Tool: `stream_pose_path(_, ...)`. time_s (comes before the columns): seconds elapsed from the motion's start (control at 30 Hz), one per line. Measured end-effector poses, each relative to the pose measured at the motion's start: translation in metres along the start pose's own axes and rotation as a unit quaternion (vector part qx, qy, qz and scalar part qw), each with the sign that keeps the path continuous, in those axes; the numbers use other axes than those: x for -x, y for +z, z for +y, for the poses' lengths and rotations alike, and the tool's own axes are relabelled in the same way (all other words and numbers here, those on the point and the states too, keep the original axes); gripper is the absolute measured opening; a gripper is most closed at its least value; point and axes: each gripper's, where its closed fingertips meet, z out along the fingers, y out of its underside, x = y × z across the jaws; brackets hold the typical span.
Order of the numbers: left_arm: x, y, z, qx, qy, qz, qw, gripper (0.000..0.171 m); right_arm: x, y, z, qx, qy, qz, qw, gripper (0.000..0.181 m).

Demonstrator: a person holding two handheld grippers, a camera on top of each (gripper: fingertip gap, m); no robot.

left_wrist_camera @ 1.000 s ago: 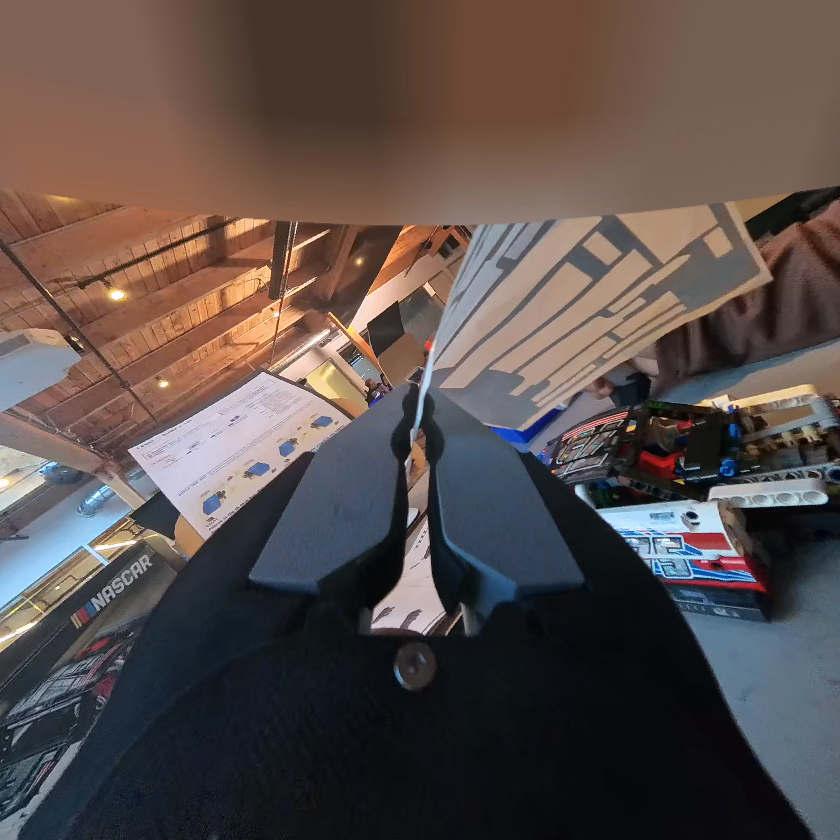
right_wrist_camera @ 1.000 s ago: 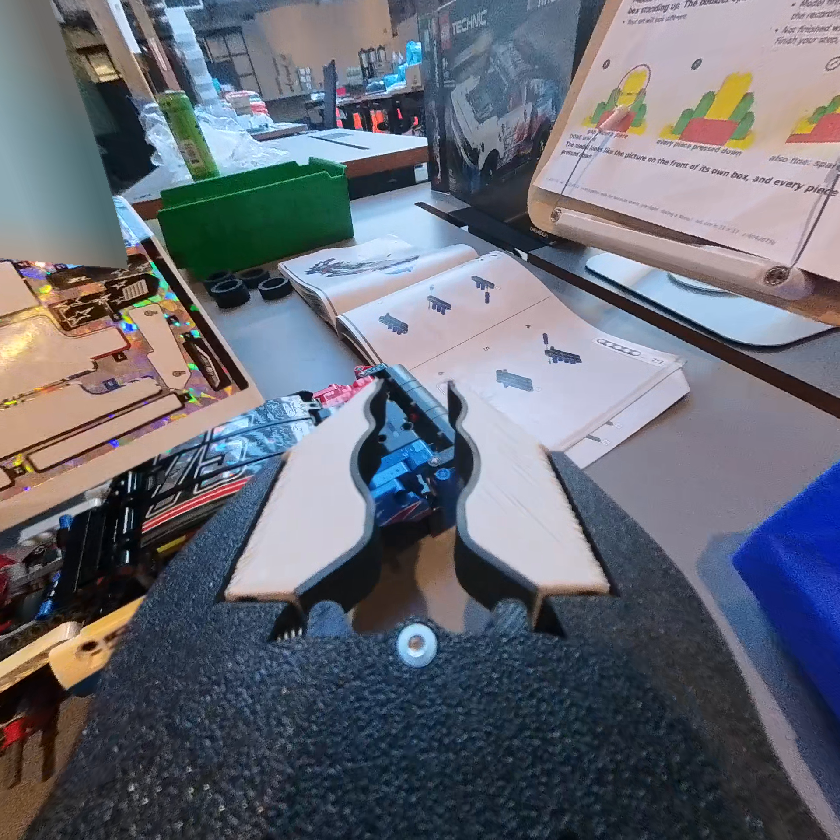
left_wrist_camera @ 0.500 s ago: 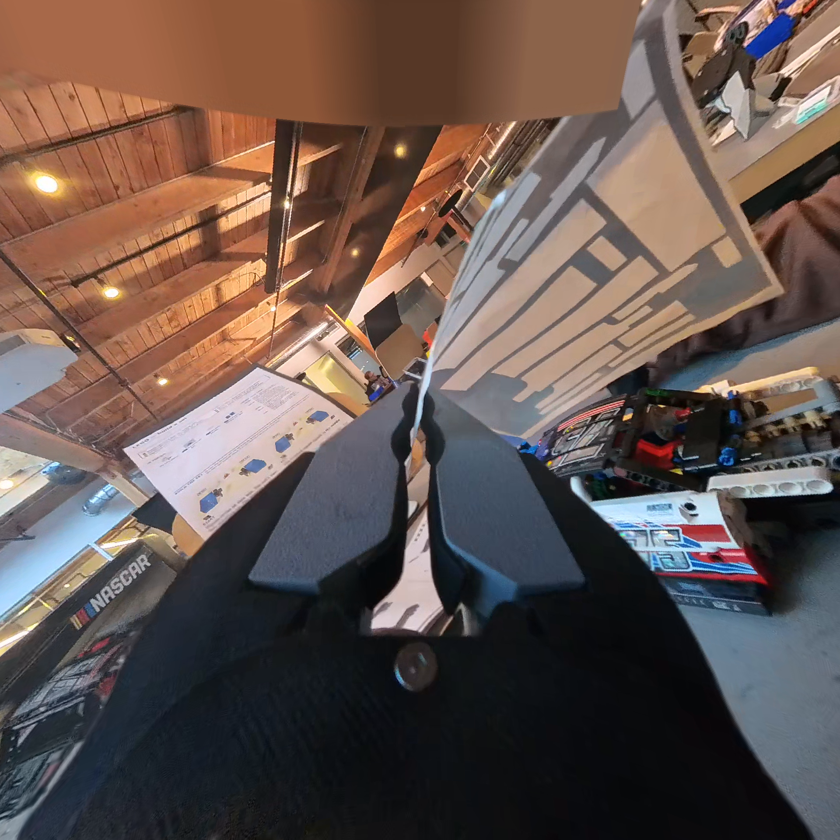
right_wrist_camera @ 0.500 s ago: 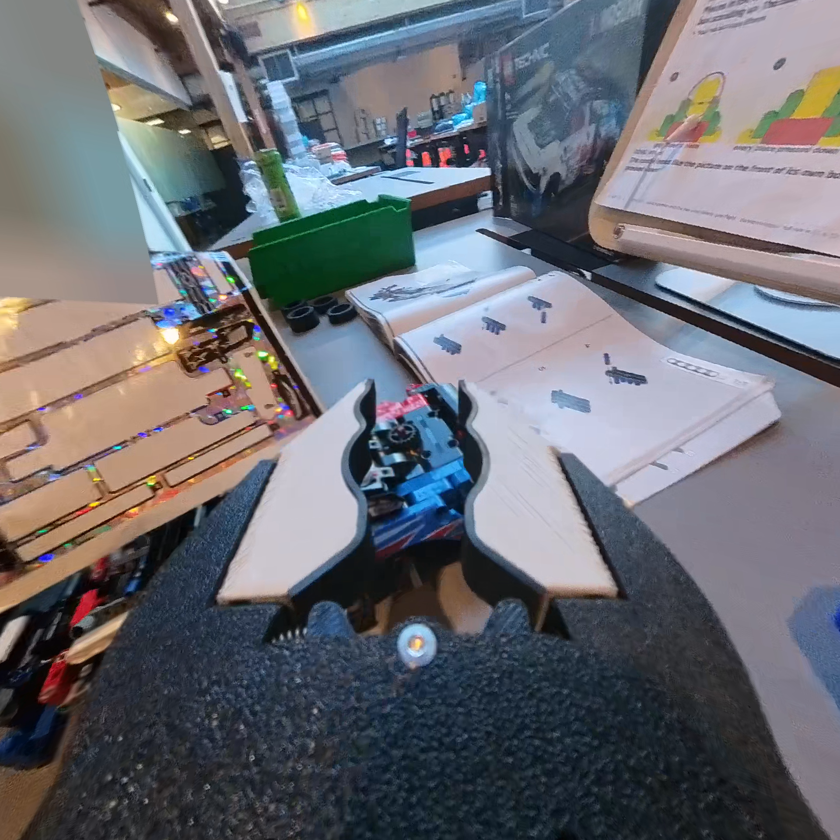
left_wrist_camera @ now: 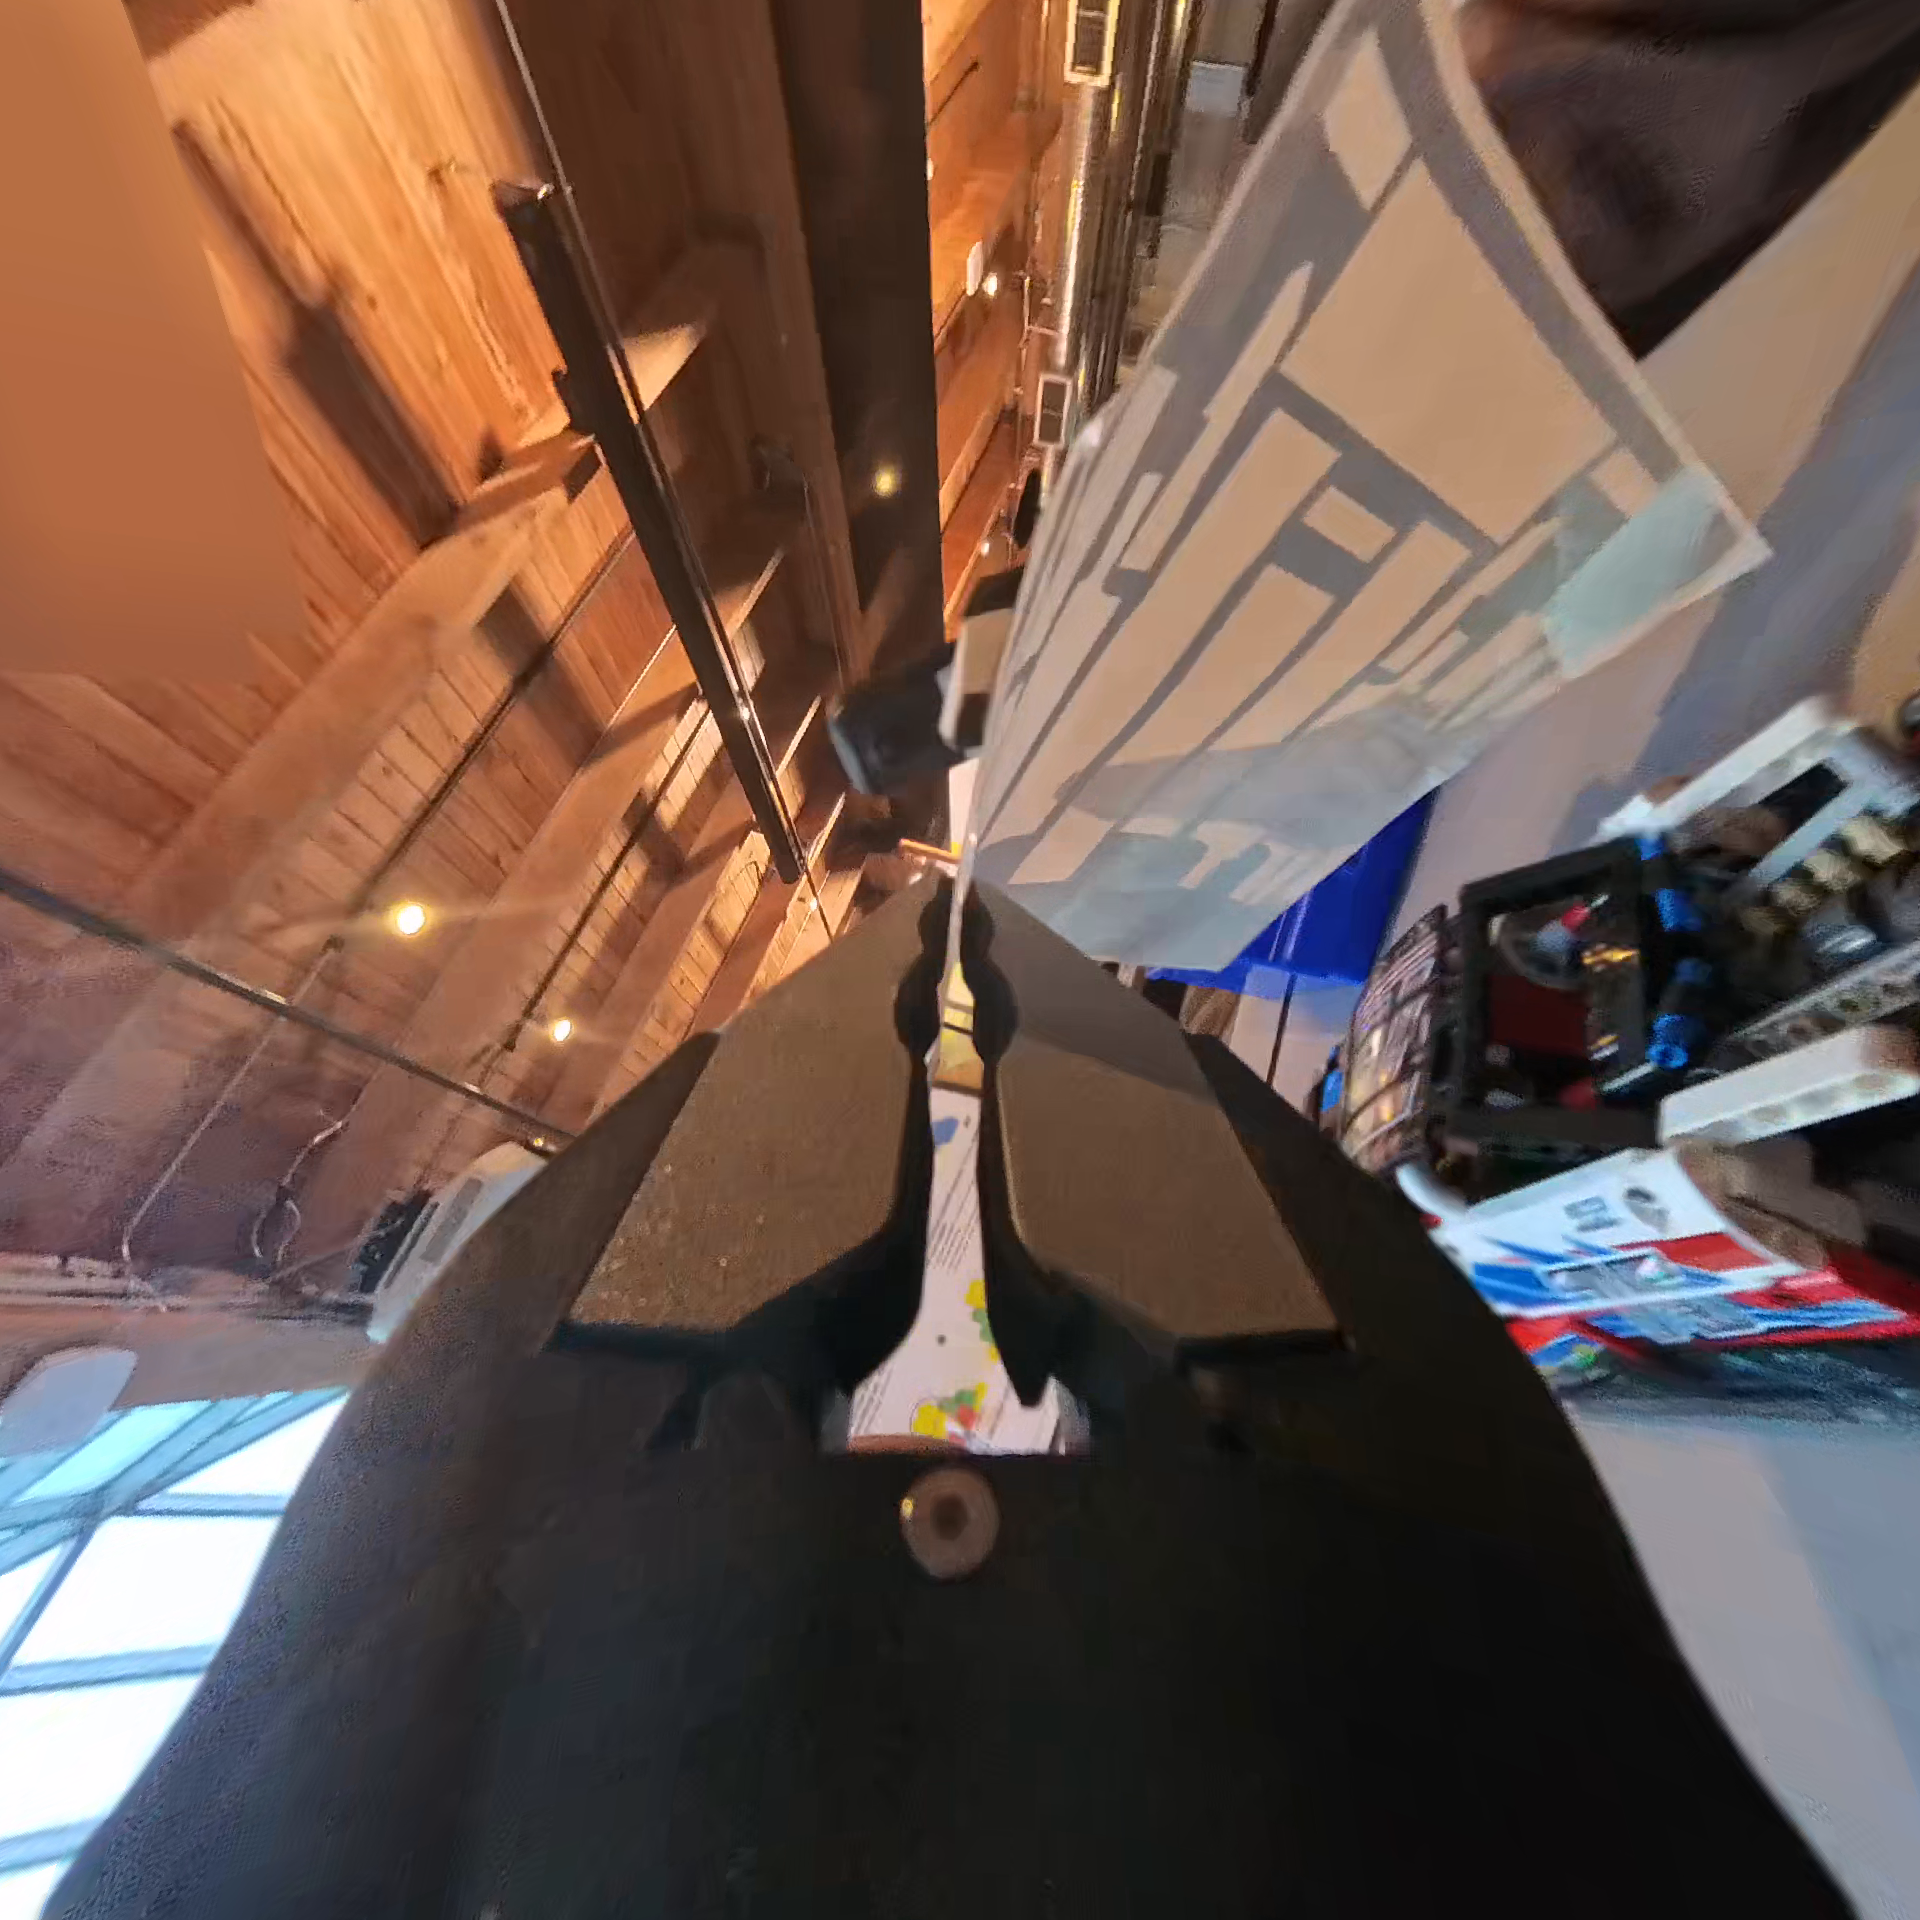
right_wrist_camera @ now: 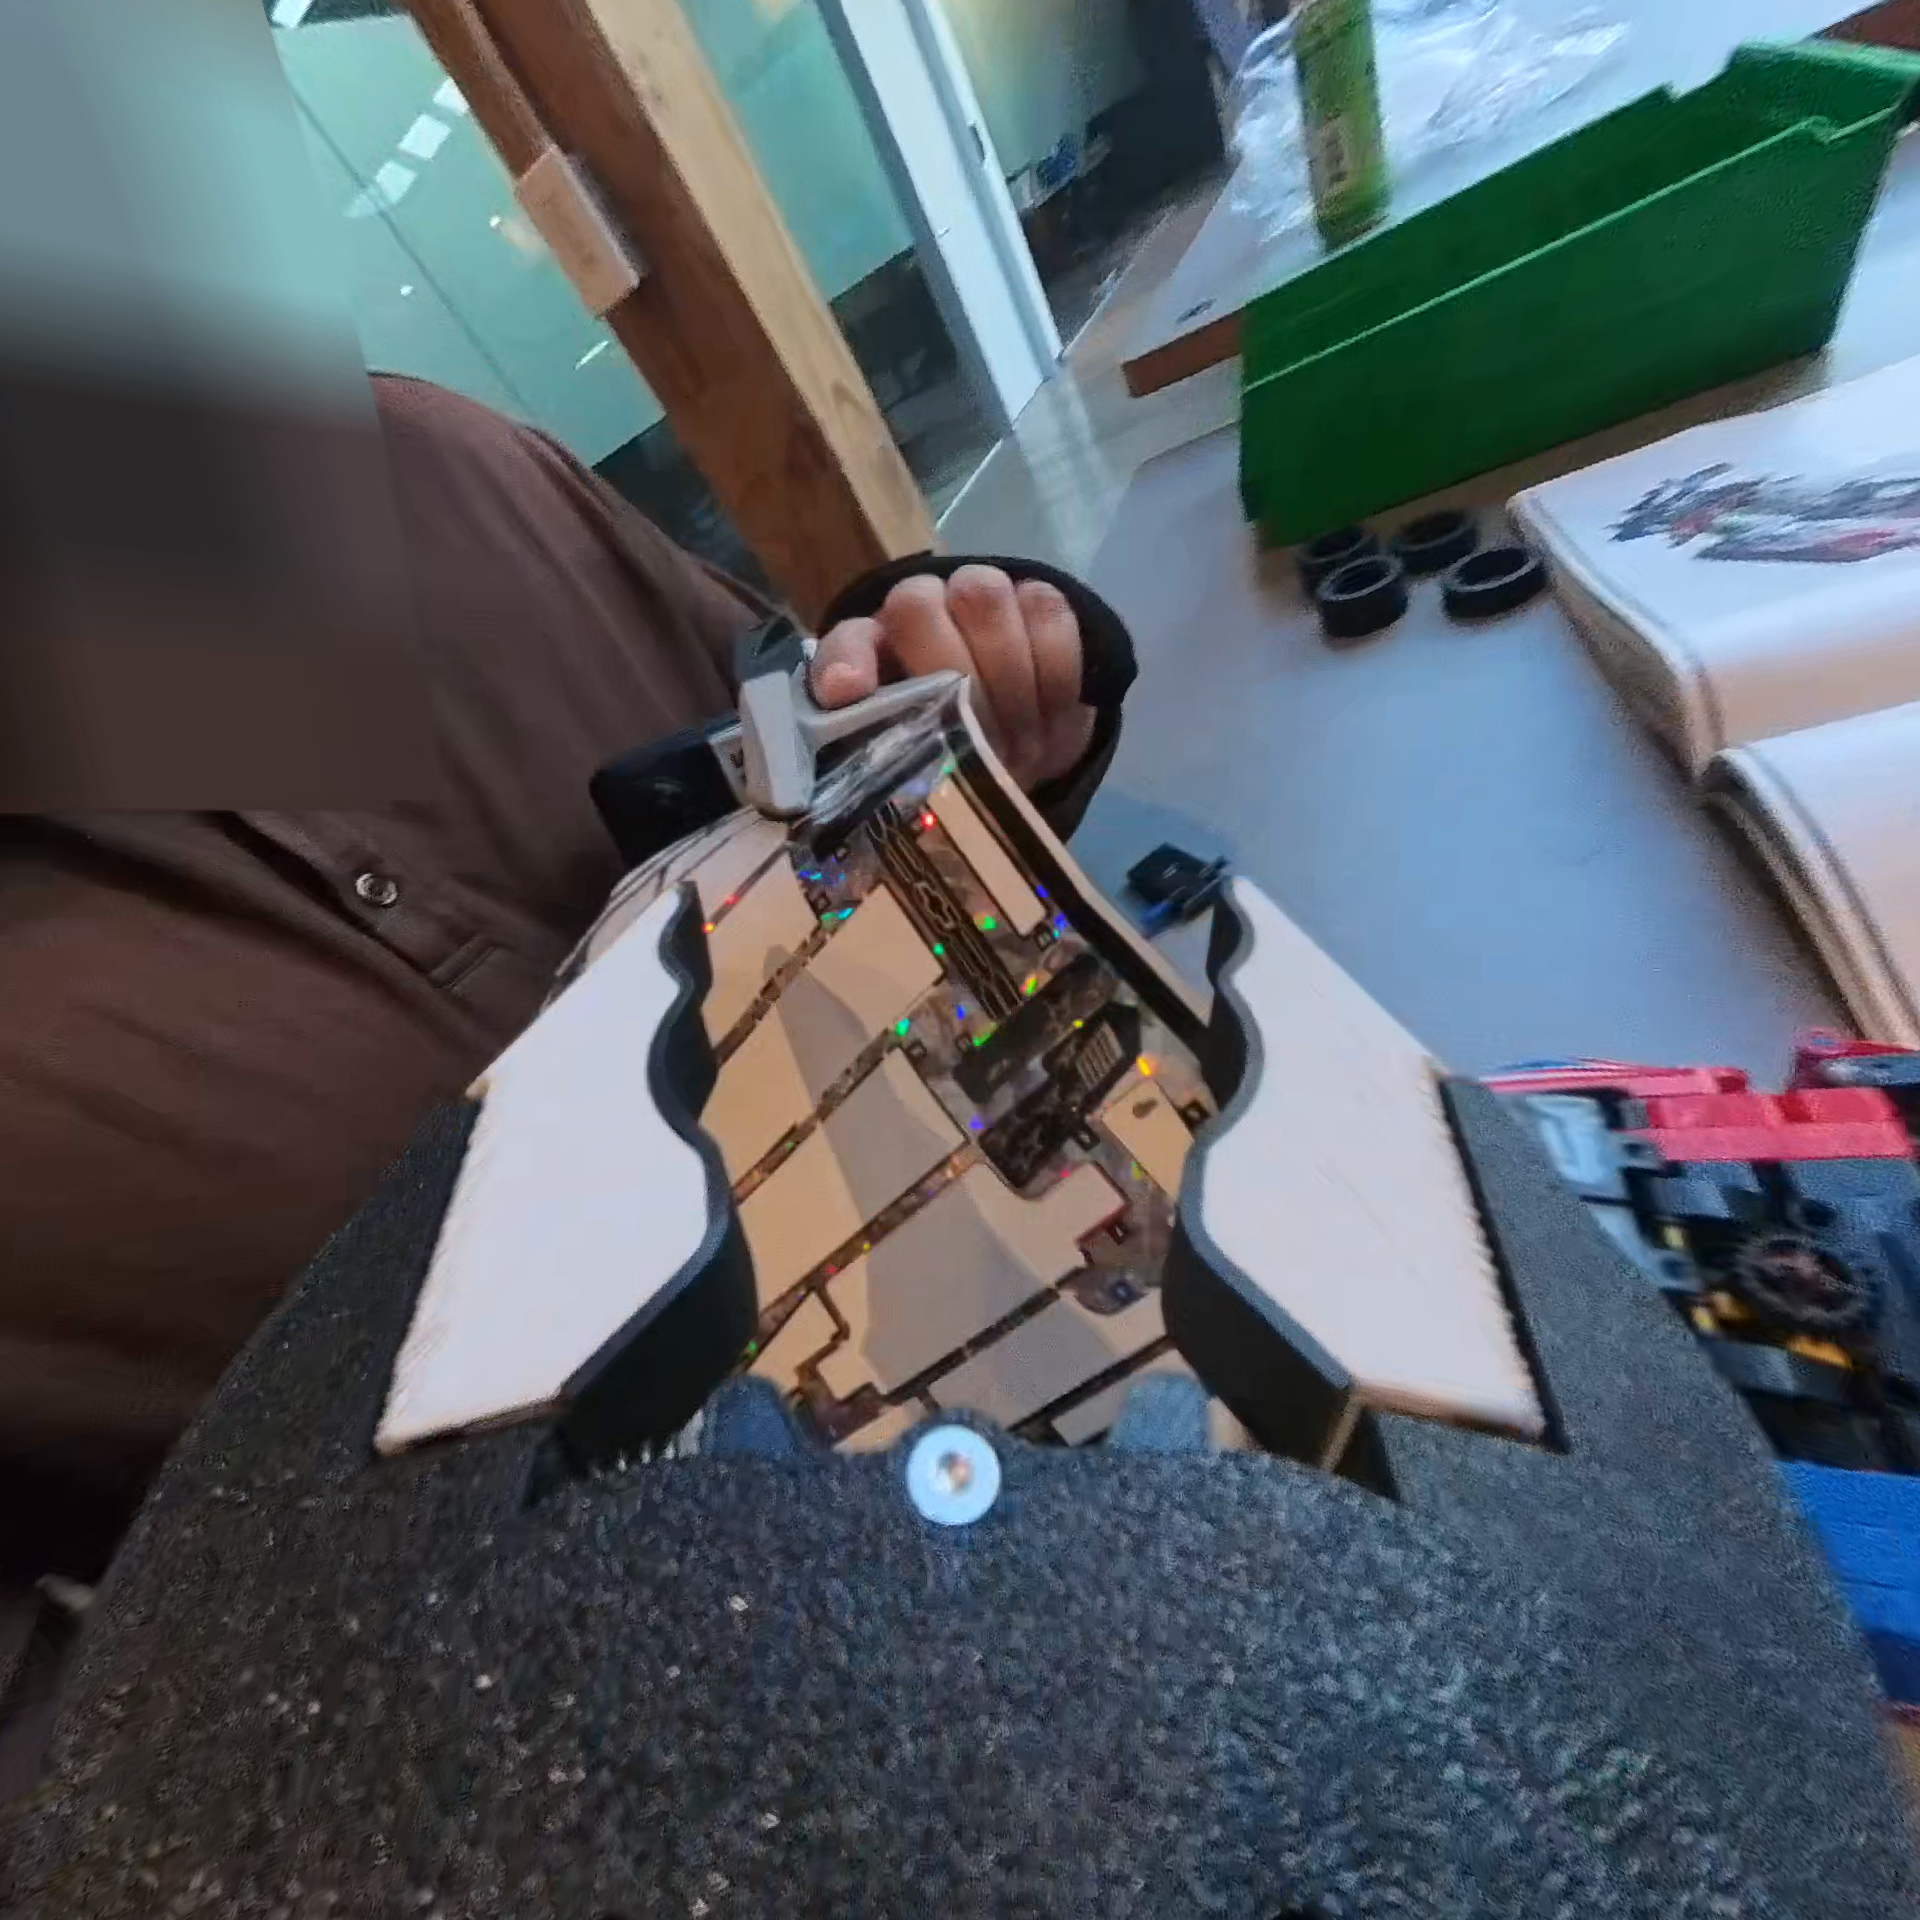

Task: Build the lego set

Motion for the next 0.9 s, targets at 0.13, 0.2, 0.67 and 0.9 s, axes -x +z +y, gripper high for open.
stream_pose_path(0.13, -0.006, -0.001, -0.03, -0.015, -0.007, 0.004, 1.0, 0.0, 0.038, 0.001, 0.027, 0.057, 0.023, -0.05, 0.997, 0.047)
stream_pose_path(0.2, -0.01, -0.002, -0.036, -0.01, -0.013, 0.005, 1.0, 0.0, 0.045, 0.0, 0.042, 0.076, 0.031, -0.037, 0.996, 0.045)
stream_pose_path(0.67, -0.02, -0.034, -0.012, 0.036, -0.257, 0.175, 0.95, 0.023, 0.055, -0.024, 0.029, 0.025, 0.115, 0.004, 0.993, 0.0)
stream_pose_path(0.9, 0.063, -0.048, 0.037, 0.033, -0.529, 0.129, 0.838, 0.047, 0.064, -0.029, 0.019, 0.039, 0.084, 0.033, 0.995, 0.0)
